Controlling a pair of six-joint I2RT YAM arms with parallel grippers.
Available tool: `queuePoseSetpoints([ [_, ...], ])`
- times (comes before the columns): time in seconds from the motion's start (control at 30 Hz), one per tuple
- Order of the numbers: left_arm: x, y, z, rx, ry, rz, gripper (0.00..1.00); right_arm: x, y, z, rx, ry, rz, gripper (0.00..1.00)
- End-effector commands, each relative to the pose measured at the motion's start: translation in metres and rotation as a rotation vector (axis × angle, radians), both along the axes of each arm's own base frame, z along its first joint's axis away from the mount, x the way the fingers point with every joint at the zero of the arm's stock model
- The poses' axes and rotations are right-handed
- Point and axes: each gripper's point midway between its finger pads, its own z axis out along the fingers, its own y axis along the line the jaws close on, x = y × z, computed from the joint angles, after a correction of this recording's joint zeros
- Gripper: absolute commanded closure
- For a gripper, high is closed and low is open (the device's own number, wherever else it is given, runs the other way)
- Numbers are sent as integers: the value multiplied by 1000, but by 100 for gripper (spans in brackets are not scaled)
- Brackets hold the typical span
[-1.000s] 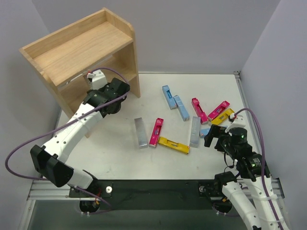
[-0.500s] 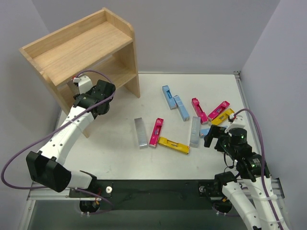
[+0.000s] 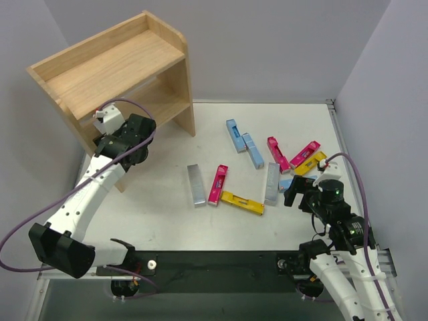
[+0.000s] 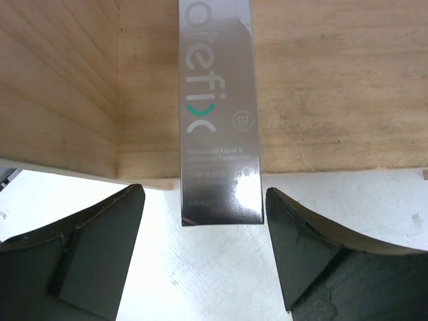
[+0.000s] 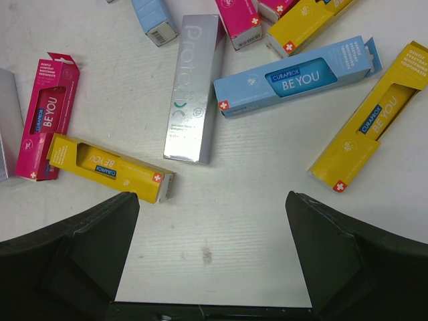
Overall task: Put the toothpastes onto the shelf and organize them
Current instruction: Place the toothpaste on the shelf, then adjust the toothpaste on the shelf.
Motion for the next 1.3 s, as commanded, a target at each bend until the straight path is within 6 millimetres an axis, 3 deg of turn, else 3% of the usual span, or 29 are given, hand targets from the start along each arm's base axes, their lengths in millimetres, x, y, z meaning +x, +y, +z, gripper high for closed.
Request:
queuePoseSetpoints([
  [0.0,-4,3,22,-28,-93,12,14,4,-1,3,-12,-29,0,0],
  [0.2,-12,-16,37,21,-90,-85,12,4,0,2,-13,-26,5,0],
  [0.37,-17,-59,51,172,-73,-255,12,4,0,0,-13,-24,5,0],
  [0.53,4,-82,49,344,-16,-341,12,4,1,1,-10,-27,5,0],
  [0.67,35,-98,44,544,85,-435,12,4,1,2,-7,-34,8,0],
  [0.83,65,-92,31,675,239,-459,11,3,2,3,-3,-41,13,0],
  [1.03,78,-74,52,770,257,-394,12,3,1,3,-2,-44,9,0],
  [1.13,82,-69,64,766,222,-395,18,3,2,2,-2,-41,10,0],
  [1.27,86,-56,68,758,226,-385,22,3,2,1,-2,-36,12,0],
])
